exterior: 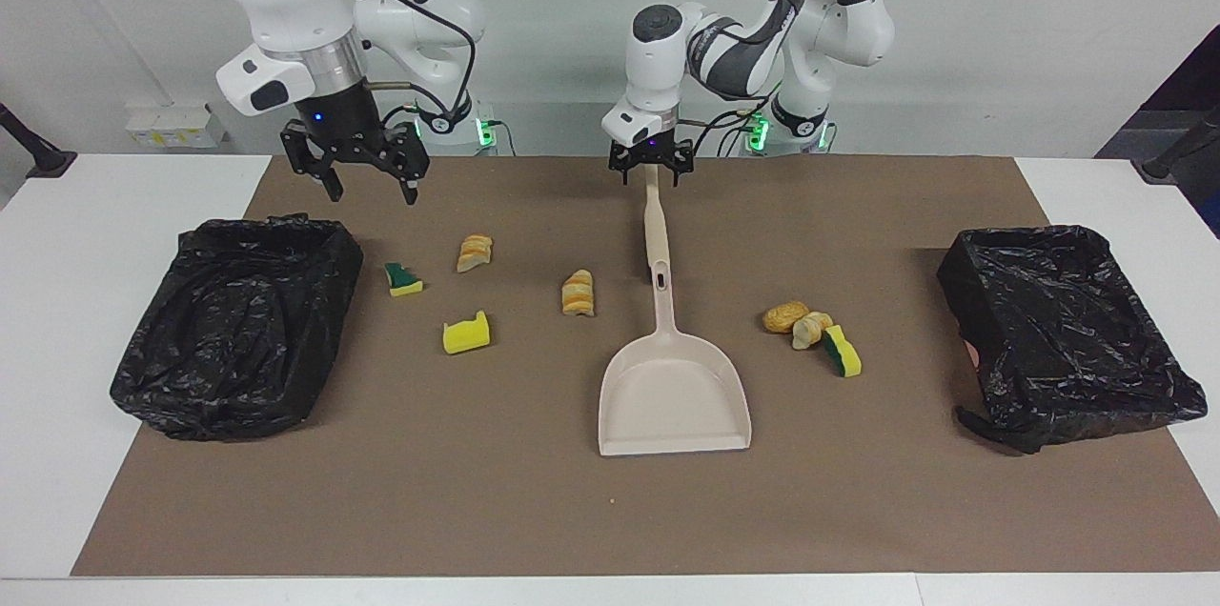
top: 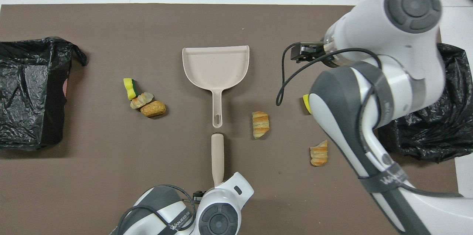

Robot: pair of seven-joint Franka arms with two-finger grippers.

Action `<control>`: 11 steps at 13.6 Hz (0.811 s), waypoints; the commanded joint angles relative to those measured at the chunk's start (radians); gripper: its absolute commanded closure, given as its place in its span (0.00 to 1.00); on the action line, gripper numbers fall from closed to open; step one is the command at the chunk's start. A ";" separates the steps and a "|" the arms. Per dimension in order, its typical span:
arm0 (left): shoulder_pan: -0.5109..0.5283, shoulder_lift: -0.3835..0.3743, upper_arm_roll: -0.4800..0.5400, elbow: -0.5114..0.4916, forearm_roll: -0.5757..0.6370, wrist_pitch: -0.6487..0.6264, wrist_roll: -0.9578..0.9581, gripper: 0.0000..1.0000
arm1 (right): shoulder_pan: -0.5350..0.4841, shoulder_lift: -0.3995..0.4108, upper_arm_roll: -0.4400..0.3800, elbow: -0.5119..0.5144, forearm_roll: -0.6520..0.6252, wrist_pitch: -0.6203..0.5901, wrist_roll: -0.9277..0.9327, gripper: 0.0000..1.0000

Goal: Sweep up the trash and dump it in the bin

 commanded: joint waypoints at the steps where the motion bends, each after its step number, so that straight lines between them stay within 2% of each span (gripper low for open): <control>1: -0.011 -0.023 0.019 -0.012 -0.007 -0.036 0.019 1.00 | 0.062 0.092 -0.006 0.073 -0.043 0.024 0.060 0.00; 6: 0.054 -0.041 0.026 0.040 -0.002 -0.179 0.110 1.00 | 0.139 0.210 -0.003 0.151 -0.075 0.044 0.149 0.00; 7: 0.074 -0.060 0.026 0.038 0.001 -0.188 0.133 1.00 | 0.156 0.228 -0.004 0.151 -0.078 0.050 0.151 0.00; 11: 0.241 -0.167 0.026 0.035 0.001 -0.354 0.326 1.00 | 0.216 0.270 -0.003 0.151 -0.083 0.078 0.183 0.02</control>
